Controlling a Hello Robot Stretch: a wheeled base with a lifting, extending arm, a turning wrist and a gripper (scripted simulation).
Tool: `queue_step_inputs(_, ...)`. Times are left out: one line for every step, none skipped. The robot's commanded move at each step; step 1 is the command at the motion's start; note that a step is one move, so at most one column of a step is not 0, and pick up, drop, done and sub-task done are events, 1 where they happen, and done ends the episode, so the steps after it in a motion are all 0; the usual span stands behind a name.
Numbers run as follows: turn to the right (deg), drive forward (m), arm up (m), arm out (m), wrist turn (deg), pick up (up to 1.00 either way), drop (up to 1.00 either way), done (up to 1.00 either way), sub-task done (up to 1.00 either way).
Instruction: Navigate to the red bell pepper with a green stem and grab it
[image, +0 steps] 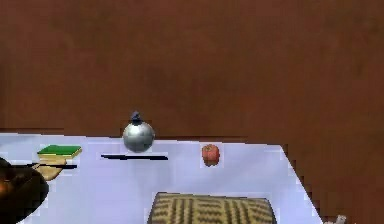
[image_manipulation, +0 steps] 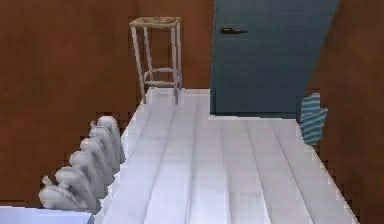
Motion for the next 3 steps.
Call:
queue_step_inputs(-45.0, 0.0, 0.0, 0.0, 0.0, 0.0, 0.0, 0.0, 0.0)
queue_step_inputs(-33.0, 0.0, 0.0, 0.0, 0.0, 0.0, 0.0, 0.0, 0.0)
queue_step_inputs(0.0, 0.0, 0.5, 0.0, 0.0, 0.0, 0.0, 0.0, 0.0)
